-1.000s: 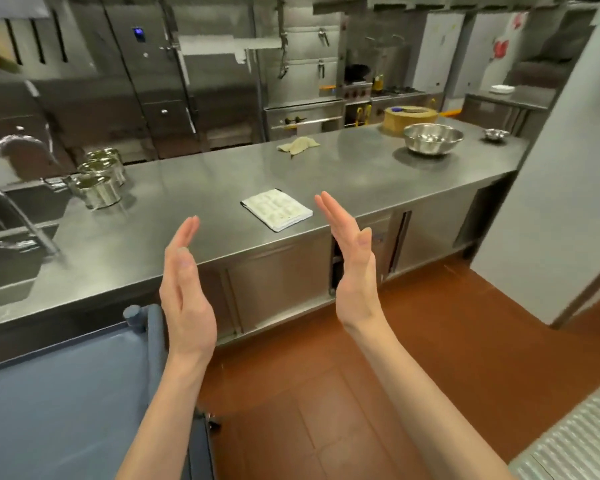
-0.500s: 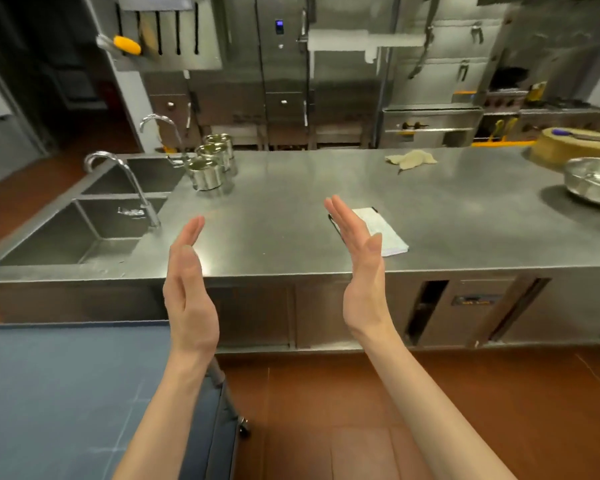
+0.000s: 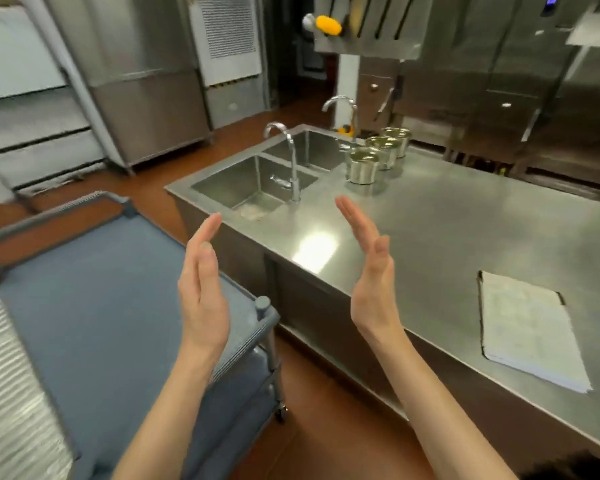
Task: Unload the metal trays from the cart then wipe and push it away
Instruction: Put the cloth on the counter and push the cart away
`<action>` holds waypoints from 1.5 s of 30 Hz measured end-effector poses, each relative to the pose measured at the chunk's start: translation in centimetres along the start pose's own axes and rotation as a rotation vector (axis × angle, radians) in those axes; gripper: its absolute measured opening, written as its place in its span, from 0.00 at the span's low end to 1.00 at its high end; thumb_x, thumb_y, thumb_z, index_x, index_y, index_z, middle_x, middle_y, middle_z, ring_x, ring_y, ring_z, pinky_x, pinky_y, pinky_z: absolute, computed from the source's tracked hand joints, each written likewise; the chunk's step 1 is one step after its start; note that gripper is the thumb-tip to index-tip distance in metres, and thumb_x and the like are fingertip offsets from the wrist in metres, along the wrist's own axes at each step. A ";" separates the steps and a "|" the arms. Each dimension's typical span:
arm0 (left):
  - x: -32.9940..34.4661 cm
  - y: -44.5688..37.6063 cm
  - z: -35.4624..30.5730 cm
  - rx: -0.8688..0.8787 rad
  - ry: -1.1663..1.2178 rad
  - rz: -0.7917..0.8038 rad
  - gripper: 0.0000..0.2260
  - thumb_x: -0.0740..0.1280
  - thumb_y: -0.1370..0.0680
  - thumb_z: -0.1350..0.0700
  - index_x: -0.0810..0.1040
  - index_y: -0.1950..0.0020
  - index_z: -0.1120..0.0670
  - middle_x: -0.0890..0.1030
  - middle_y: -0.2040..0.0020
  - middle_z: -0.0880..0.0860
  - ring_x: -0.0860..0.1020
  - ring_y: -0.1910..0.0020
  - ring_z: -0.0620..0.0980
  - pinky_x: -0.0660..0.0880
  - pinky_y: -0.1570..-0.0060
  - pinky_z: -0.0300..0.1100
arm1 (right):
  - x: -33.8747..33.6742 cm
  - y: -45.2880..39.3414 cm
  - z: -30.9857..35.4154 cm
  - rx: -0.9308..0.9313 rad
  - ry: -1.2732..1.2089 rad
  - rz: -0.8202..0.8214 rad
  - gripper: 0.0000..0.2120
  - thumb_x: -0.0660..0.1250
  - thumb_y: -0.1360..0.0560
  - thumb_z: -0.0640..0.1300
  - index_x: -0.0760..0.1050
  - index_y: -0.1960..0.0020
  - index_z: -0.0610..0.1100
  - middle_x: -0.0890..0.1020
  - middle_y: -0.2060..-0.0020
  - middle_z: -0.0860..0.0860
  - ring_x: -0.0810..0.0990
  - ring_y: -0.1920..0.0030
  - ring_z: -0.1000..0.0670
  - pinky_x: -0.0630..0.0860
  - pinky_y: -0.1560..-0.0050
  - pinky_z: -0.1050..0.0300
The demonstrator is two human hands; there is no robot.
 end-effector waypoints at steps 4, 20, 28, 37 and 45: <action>-1.8 0.9 -0.5 0.004 -0.154 -0.177 0.24 0.50 0.13 0.45 0.71 0.22 0.54 0.75 0.24 0.47 0.70 0.22 0.43 0.63 0.21 0.41 | 1.5 -2.6 -1.3 -0.014 -0.108 0.166 0.46 0.40 0.23 0.77 0.69 0.21 0.49 0.72 0.23 0.58 0.65 0.21 0.60 0.56 0.19 0.62; -12.8 7.2 1.7 -0.124 -0.721 -0.418 0.24 0.53 0.13 0.44 0.74 0.23 0.53 0.74 0.23 0.47 0.66 0.20 0.42 0.59 0.23 0.32 | 14.0 -3.0 -6.6 -0.258 -0.005 0.551 0.34 0.44 0.15 0.66 0.72 0.23 0.46 0.74 0.24 0.54 0.67 0.21 0.54 0.64 0.21 0.41; -16.2 12.3 11.4 -0.328 -1.057 -0.248 0.24 0.55 0.14 0.42 0.79 0.28 0.54 0.79 0.29 0.48 0.72 0.24 0.47 0.61 0.23 0.37 | 18.6 0.4 -14.7 -0.347 0.260 0.728 0.28 0.54 0.16 0.65 0.75 0.26 0.49 0.77 0.31 0.54 0.71 0.27 0.54 0.69 0.26 0.49; -18.0 18.5 20.2 -0.687 -1.324 -0.114 0.21 0.56 0.15 0.42 0.84 0.49 0.52 0.85 0.52 0.49 0.82 0.49 0.54 0.76 0.50 0.51 | 23.6 8.6 -26.6 -0.351 0.708 1.421 0.25 0.47 0.14 0.58 0.78 0.37 0.48 0.81 0.44 0.49 0.82 0.42 0.42 0.77 0.44 0.46; -18.8 18.3 22.8 -0.856 -1.572 -0.104 0.29 0.49 0.20 0.41 0.75 0.73 0.55 0.81 0.73 0.54 0.82 0.71 0.60 0.65 0.72 0.43 | 24.9 8.4 -27.7 -0.585 0.923 1.190 0.36 0.43 0.19 0.63 0.75 0.73 0.46 0.77 0.78 0.50 0.77 0.77 0.46 0.53 0.77 0.59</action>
Point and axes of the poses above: each hand's wrist, its own y-axis away from the middle knuckle, its own x-axis out of the palm, z = x × y, the point moved 8 cm from there along -y, towards the middle knuckle
